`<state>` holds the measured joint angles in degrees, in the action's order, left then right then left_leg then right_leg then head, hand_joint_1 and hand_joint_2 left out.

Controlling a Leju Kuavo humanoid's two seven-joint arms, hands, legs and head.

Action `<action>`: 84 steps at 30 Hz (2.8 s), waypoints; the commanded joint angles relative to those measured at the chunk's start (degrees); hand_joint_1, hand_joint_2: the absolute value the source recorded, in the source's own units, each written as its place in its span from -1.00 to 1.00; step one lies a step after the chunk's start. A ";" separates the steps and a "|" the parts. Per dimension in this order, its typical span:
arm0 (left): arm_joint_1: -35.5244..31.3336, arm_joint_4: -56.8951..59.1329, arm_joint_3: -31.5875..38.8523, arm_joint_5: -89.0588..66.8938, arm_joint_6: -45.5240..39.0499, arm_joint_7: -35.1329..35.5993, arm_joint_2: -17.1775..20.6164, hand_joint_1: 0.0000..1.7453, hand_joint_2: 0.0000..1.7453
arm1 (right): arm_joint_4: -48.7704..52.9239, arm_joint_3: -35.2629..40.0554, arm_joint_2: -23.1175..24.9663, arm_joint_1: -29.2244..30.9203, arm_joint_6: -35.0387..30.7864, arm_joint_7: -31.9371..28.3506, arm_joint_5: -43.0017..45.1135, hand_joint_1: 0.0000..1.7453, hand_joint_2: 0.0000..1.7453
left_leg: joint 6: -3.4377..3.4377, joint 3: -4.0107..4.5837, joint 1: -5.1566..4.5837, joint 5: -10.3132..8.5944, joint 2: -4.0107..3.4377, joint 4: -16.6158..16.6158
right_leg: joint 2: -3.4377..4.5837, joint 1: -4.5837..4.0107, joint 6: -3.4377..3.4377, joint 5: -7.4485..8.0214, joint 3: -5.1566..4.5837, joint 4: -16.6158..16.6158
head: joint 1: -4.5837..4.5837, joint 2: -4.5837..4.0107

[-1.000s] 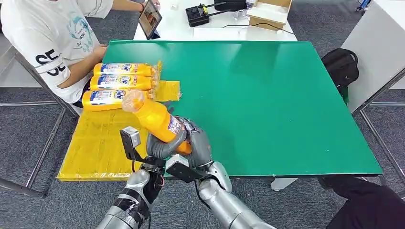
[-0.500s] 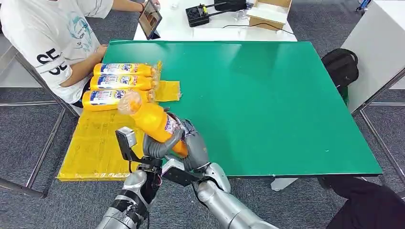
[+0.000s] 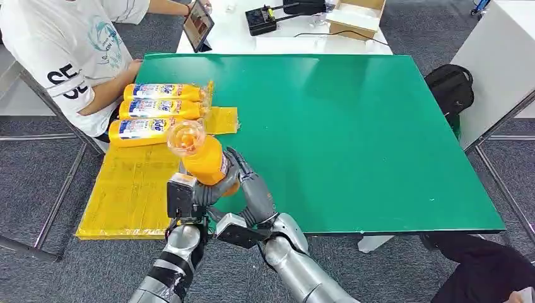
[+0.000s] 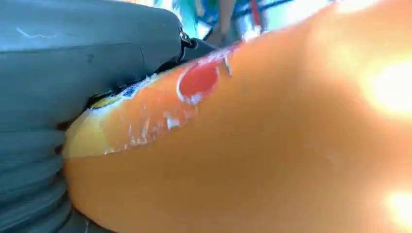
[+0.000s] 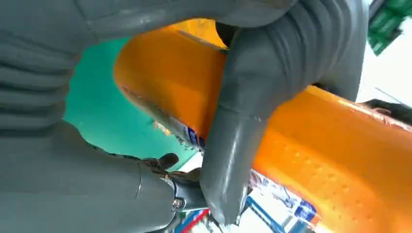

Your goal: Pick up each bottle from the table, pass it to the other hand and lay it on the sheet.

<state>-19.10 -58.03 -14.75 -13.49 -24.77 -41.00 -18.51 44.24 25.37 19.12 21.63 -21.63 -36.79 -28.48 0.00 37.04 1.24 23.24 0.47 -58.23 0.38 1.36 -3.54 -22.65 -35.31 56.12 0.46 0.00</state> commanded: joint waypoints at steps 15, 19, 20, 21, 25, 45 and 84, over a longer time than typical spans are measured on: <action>-10.17 16.05 29.33 -36.90 -15.23 1.00 2.63 1.00 1.00 | 24.13 -2.79 -2.28 -10.06 -1.17 -3.21 8.89 -1.00 -1.00 | 0.03 -0.35 0.05 0.14 -0.16 0.03 | 0.04 -0.08 0.22 -0.13 0.32 -0.01 | 0.04 0.00; -10.15 10.77 39.73 -57.92 -15.23 1.00 0.55 1.00 1.00 | 26.00 -2.41 -2.92 -10.04 -2.77 -3.21 10.72 -1.00 -1.00 | 0.02 -0.22 0.06 0.12 -0.23 -0.02 | 0.12 -0.09 0.18 -0.08 0.17 0.01 | 0.04 0.00; -10.35 8.79 43.04 -64.24 -15.23 1.00 -0.52 1.00 1.00 | 26.32 -2.21 -3.14 -9.97 -3.11 -3.21 11.49 -1.00 -1.00 | 0.05 -0.39 0.04 0.20 -0.26 -0.02 | 0.12 -0.09 0.24 -0.16 0.31 0.04 | 0.02 0.00; -10.06 6.37 43.50 -69.93 -15.23 2.12 -0.57 1.00 1.00 | 26.36 -2.10 -3.28 -9.90 -3.32 -3.21 11.96 -1.00 -1.00 | 0.01 -0.15 0.07 0.09 -0.25 -0.03 | 0.13 -0.09 0.16 -0.05 0.09 0.02 | 0.02 0.00; -8.59 7.23 22.11 -76.51 -15.23 20.87 8.98 1.00 1.00 | 25.72 -1.16 -3.93 -9.06 -3.93 -3.21 13.32 -1.00 -1.00 | 0.01 -0.20 0.05 0.07 -0.28 0.02 | 0.13 -0.07 0.17 -0.06 0.08 0.01 | 0.04 0.00; -17.11 35.65 -2.16 -74.37 -15.23 35.71 17.25 1.00 1.00 | 22.01 1.35 -4.29 -6.96 -3.83 -3.21 15.38 -1.00 -1.00 | 0.01 -0.32 0.04 0.09 -0.22 0.07 | 0.10 -0.07 0.20 -0.09 0.24 0.01 | 0.02 0.00; -18.83 43.70 14.57 -63.08 -11.28 26.58 14.13 -1.00 1.00 | 16.77 -1.37 -2.48 -6.60 -1.69 -3.21 13.24 -1.00 -1.00 | 0.01 -0.43 0.03 0.07 -0.28 0.08 | 0.14 -0.05 0.18 -0.04 0.32 0.01 | 0.04 0.00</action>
<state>-37.34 -18.36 -5.33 -78.22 -36.87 -12.77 -3.41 66.53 25.59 16.92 12.53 -23.32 -38.05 -15.06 -0.06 36.88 1.28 23.23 0.27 -58.21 0.49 1.34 -3.48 -22.64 -35.24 56.20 0.50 0.00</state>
